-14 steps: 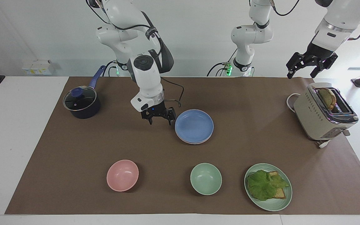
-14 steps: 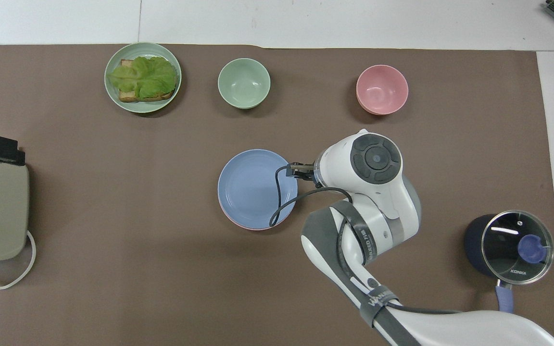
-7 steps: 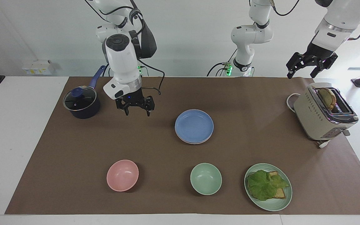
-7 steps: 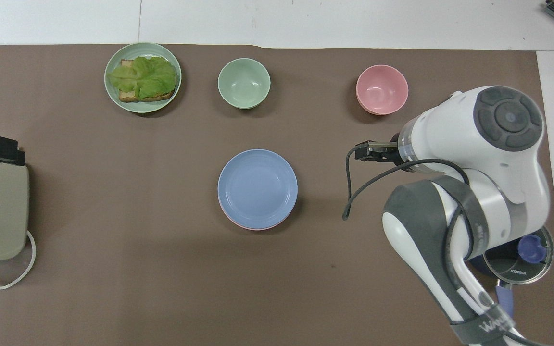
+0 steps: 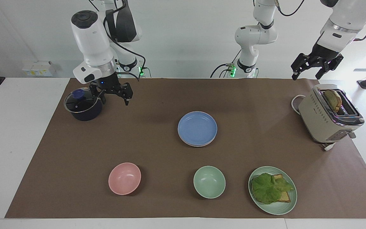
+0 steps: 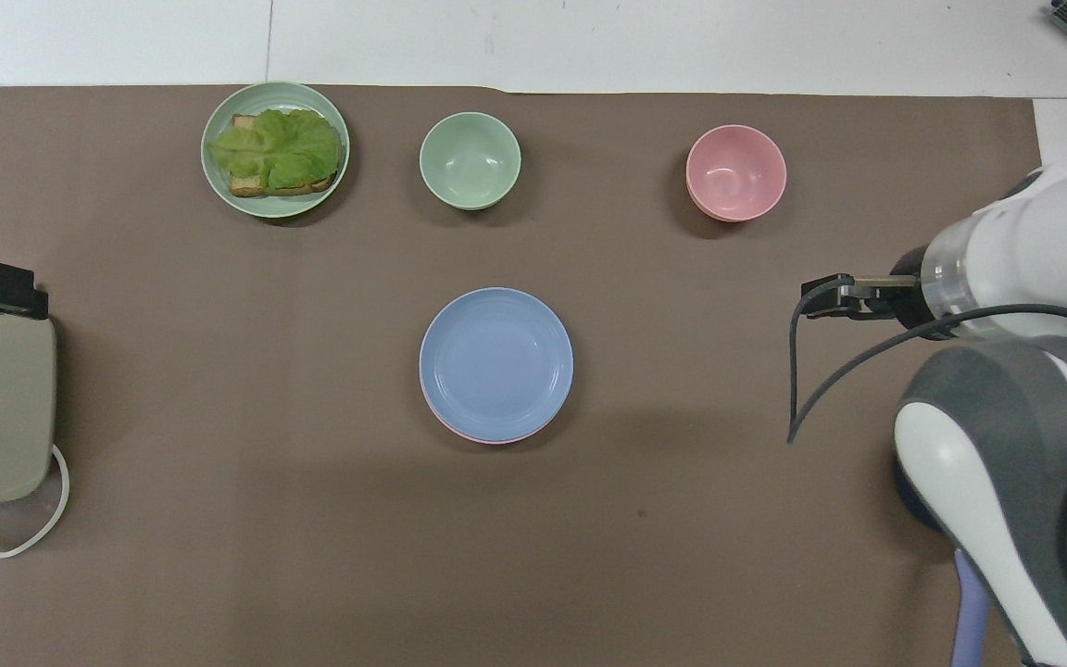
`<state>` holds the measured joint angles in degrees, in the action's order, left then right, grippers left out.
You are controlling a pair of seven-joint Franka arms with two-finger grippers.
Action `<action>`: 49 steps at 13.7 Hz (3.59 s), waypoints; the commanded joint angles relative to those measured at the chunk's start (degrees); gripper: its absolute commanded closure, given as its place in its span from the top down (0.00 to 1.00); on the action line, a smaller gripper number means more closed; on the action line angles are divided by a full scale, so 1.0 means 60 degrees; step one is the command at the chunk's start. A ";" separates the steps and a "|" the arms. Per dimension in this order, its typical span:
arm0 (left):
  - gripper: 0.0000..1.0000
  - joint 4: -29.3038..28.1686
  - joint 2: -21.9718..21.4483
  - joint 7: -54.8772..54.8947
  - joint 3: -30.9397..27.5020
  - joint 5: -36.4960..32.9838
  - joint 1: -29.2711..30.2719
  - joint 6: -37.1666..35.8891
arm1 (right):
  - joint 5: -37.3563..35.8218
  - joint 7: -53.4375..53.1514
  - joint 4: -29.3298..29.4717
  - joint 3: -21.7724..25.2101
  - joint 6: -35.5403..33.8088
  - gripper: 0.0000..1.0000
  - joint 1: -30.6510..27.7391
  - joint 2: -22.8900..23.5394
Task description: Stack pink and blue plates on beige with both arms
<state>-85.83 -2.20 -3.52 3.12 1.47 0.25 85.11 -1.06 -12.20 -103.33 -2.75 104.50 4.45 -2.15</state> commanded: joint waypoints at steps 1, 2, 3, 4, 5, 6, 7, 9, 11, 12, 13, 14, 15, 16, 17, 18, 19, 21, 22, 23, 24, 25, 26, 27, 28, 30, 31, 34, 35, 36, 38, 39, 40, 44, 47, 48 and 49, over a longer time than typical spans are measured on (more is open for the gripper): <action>1.00 -0.0095 -0.0087 0.0104 0.0095 -0.0128 0.0120 -0.0063 | 0.0046 0.0684 0.0286 -0.0084 -0.0584 1.00 -0.0521 -0.0213; 1.00 -0.0095 -0.0087 0.0104 0.0095 -0.0128 0.0120 -0.0063 | 0.0046 0.0700 0.0490 -0.0084 -0.0804 1.00 -0.0610 -0.0213; 1.00 -0.0095 -0.0087 0.0104 0.0095 -0.0128 0.0120 -0.0063 | 0.0060 0.0714 0.0768 -0.0084 -0.1067 1.00 -0.0697 -0.0213; 1.00 -0.0095 -0.0087 0.0104 0.0095 -0.0128 0.0120 -0.0063 | 0.0075 0.0714 0.0974 -0.0084 -0.1273 1.00 -0.0756 -0.0199; 1.00 -0.0095 -0.0087 0.0104 0.0095 -0.0128 0.0120 -0.0063 | 0.0075 0.0714 0.1164 -0.0084 -0.1391 1.00 -0.0786 -0.0213; 1.00 -0.0095 -0.0087 0.0104 0.0095 -0.0128 0.0120 -0.0063 | 0.0075 0.0714 0.1384 -0.0069 -0.1580 1.00 -0.0815 -0.0213; 1.00 -0.0095 -0.0087 0.0104 0.0095 -0.0128 0.0120 -0.0063 | 0.0089 0.0714 0.1662 -0.0069 -0.1785 1.00 -0.0888 -0.0213; 1.00 -0.0095 -0.0087 0.0104 0.0095 -0.0128 0.0120 -0.0063 | 0.0090 0.0700 0.1985 -0.0069 -0.1992 1.00 -0.0918 -0.0213; 1.00 -0.0095 -0.0087 0.0104 0.0095 -0.0128 0.0120 -0.0063 | 0.0133 0.0700 0.2438 -0.0040 -0.2400 1.00 -0.0976 -0.0213; 1.00 -0.0095 -0.0087 0.0104 0.0095 -0.0128 0.0120 -0.0063 | 0.0337 0.0685 0.2644 0.0120 -0.2635 1.00 -0.1006 -0.0213; 1.00 -0.0095 -0.0087 0.0104 0.0095 -0.0128 0.0120 -0.0063 | 0.0484 0.0685 0.2704 0.0252 -0.2739 1.00 -0.1006 -0.0228; 1.00 -0.0095 -0.0087 0.0104 0.0095 -0.0128 0.0120 -0.0063 | 0.0485 0.0685 0.2704 0.0369 -0.2827 1.00 -0.1006 -0.0272; 1.00 -0.0095 -0.0087 0.0104 0.0095 -0.0128 0.0120 -0.0063 | 0.0485 0.0685 0.2704 0.0515 -0.2856 1.00 -0.1006 -0.0388; 1.00 -0.0095 -0.0087 0.0104 0.0095 -0.0128 0.0120 -0.0063 | 0.0485 0.0685 0.2704 0.0676 -0.2973 1.00 -0.1006 -0.0462; 1.00 -0.0095 -0.0087 0.0104 0.0095 -0.0128 0.0120 -0.0063 | 0.0471 0.0685 0.2690 0.0881 -0.3046 1.00 -0.1006 -0.0492; 1.00 -0.0095 -0.0087 0.0104 0.0095 -0.0128 0.0120 -0.0063 | 0.0427 0.0700 0.2617 0.1057 -0.3047 1.00 -0.1006 -0.0651; 1.00 -0.0095 -0.0087 0.0104 0.0095 -0.0128 0.0120 -0.0063 | 0.0412 0.0700 0.2443 0.1175 -0.3047 1.00 -0.1006 -0.0783; 1.00 -0.0095 -0.0087 0.0104 0.0095 -0.0128 0.0120 -0.0063 | 0.0339 0.0714 0.1829 0.1176 -0.3033 1.00 -0.0962 -0.1033; 1.00 -0.0095 -0.0087 0.0104 0.0095 -0.0128 0.0120 -0.0063 | 0.0339 0.0758 0.1550 0.1147 -0.3047 1.00 -0.0860 -0.1063; 1.00 -0.0095 -0.0087 0.0104 0.0095 -0.0128 0.0120 -0.0063 | 0.0339 0.0845 0.1373 0.1074 -0.3076 1.00 -0.0801 -0.1223; 1.00 -0.0095 -0.0087 0.0104 0.0095 -0.0128 0.0120 -0.0063 | 0.0353 0.0991 0.1284 0.0987 -0.3120 1.00 -0.0670 -0.1282; 1.00 -0.0095 -0.0087 0.0104 0.0095 -0.0128 0.0120 -0.0063 | 0.0353 0.1022 0.1197 0.0928 -0.3106 1.00 -0.0393 -0.1341; 1.00 -0.0095 -0.0087 0.0104 0.0095 -0.0128 0.0120 -0.0063 | 0.0353 0.1007 0.1167 0.0927 -0.3091 1.00 -0.0231 -0.1370; 1.00 -0.0095 -0.0087 0.0104 0.0095 -0.0128 0.0120 -0.0063 | 0.0353 0.1022 0.1166 0.0927 -0.3019 1.00 -0.0085 -0.1371; 1.00 -0.0095 -0.0087 0.0104 0.0095 -0.0128 0.0120 -0.0063 | 0.0310 0.1123 0.1181 0.0927 -0.2945 1.00 -0.0083 -0.1327; 1.00 -0.0095 -0.0087 0.0104 0.0095 -0.0128 0.0120 -0.0063 | 0.0236 0.1955 0.1196 0.0942 -0.2916 1.00 -0.0200 -0.1254; 1.00 -0.0095 -0.0087 0.0104 0.0095 -0.0128 0.0120 -0.0063 | 0.0222 0.2017 0.1210 0.0956 -0.2930 1.00 -0.0258 -0.1254; 1.00 -0.0095 -0.0087 0.0104 0.0095 -0.0128 0.0120 -0.0063 | -0.0317 0.2367 0.1792 0.1000 -0.3148 1.00 -0.0347 -0.0817; 1.00 -0.0095 -0.0087 0.0104 0.0095 -0.0128 0.0120 -0.0063 | -0.0277 0.2457 0.1985 0.1044 -0.3367 1.00 -0.0361 -0.0713; 1.00 -0.0095 -0.0087 0.0104 0.0095 -0.0128 0.0120 -0.0063 | -0.0262 0.2487 0.2074 0.1073 -0.3688 1.00 -0.0361 -0.0668; 1.00 -0.0095 -0.0087 0.0104 0.0095 -0.0128 0.0120 -0.0063 | -0.0291 0.2472 0.2076 0.1059 -0.3577 1.00 -0.0347 -0.0697; 1.00 -0.0095 -0.0073 0.0104 0.0095 -0.0128 0.0120 -0.0063 | -0.0291 0.2487 0.1857 0.1073 -0.3256 1.00 -0.0405 -0.0784; 1.00 -0.0095 -0.0087 0.0104 0.0095 -0.0128 0.0120 -0.0063 | -0.0291 0.2487 0.1623 0.1059 -0.3180 1.00 -0.0420 -0.0944; 1.00 -0.0095 -0.0087 0.0104 0.0095 -0.0128 0.0120 -0.0063 | -0.0277 0.2443 0.1635 0.1044 -0.3266 1.00 -0.0362 -0.0946; 1.00 -0.0095 -0.0087 0.0104 0.0095 -0.0128 0.0120 -0.0063 | -0.0291 0.2414 0.1665 0.1044 -0.3296 1.00 -0.0361 -0.0917; 1.00 -0.0095 -0.0087 0.0104 0.0095 -0.0128 0.0120 -0.0063 | -0.0291 0.2414 0.1679 0.1044 -0.3282 1.00 -0.0405 -0.0917; 1.00 -0.0095 -0.0087 0.0104 0.0095 -0.0128 0.0120 -0.0063 | -0.0277 0.2428 0.1737 0.1044 -0.3296 1.00 -0.0420 -0.0917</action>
<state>-85.83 -2.20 -3.52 3.12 1.47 0.25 85.11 -1.73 1.14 -92.67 3.77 84.30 2.61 -7.11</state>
